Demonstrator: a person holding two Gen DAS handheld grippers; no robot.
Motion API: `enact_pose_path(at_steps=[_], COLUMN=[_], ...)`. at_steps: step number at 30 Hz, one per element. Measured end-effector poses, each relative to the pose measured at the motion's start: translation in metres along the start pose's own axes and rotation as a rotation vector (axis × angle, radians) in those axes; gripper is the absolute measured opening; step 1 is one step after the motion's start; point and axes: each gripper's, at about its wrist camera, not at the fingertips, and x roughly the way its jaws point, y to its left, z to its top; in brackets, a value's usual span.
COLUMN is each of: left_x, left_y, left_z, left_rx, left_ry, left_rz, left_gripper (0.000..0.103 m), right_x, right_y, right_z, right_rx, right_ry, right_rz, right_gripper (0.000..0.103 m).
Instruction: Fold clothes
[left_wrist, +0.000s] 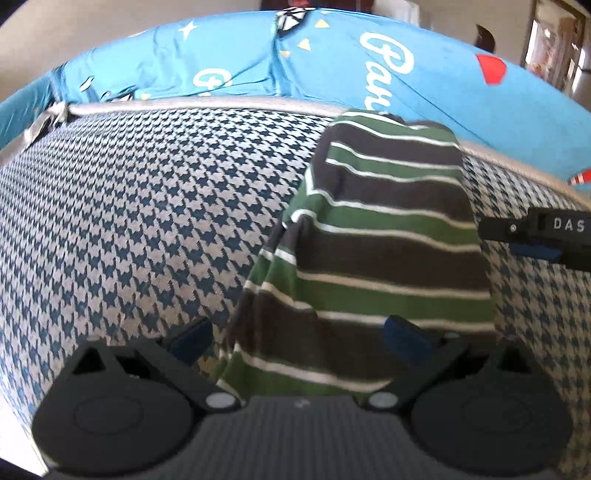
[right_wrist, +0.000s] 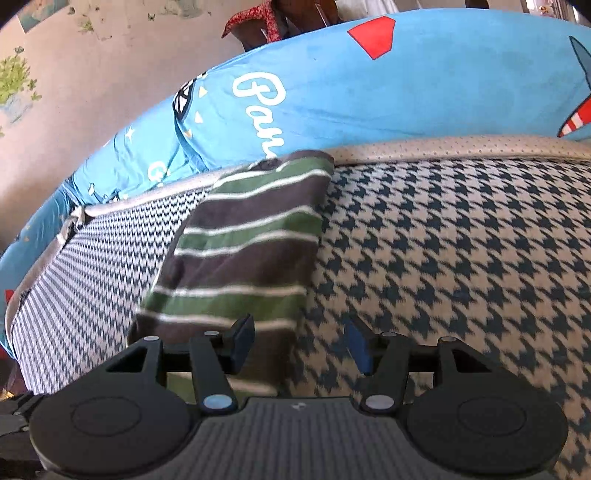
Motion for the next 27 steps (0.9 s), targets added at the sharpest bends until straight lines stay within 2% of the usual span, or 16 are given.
enact_pose_path(at_steps=[6, 12, 15, 20, 27], left_x=[0.013, 0.016, 0.017, 0.017, 0.020], left_y=[0.007, 0.004, 0.002, -0.001, -0.005], left_z=[0.000, -0.001, -0.002, -0.003, -0.004], left_rx=[-0.060, -0.051, -0.041, -0.026, -0.014], left_ry=[0.057, 0.051, 0.048, 0.045, 0.042], left_rz=[-0.016, -0.010, -0.004, 0.001, 0.017], left_gripper=[0.103, 0.103, 0.103, 0.103, 0.103], right_x=[0.022, 0.038, 0.046, 0.057, 0.069], right_y=[-0.002, -0.010, -0.015, -0.017, -0.020], right_z=[0.014, 0.031, 0.039, 0.049, 0.061], right_rx=[-0.018, -0.016, 0.003, 0.001, 0.008], right_ry=[0.001, -0.028, -0.044, -0.061, -0.090], right_rz=[-0.013, 0.018, 0.031, 0.047, 0.076], right_gripper=[0.055, 0.056, 0.062, 0.063, 0.072])
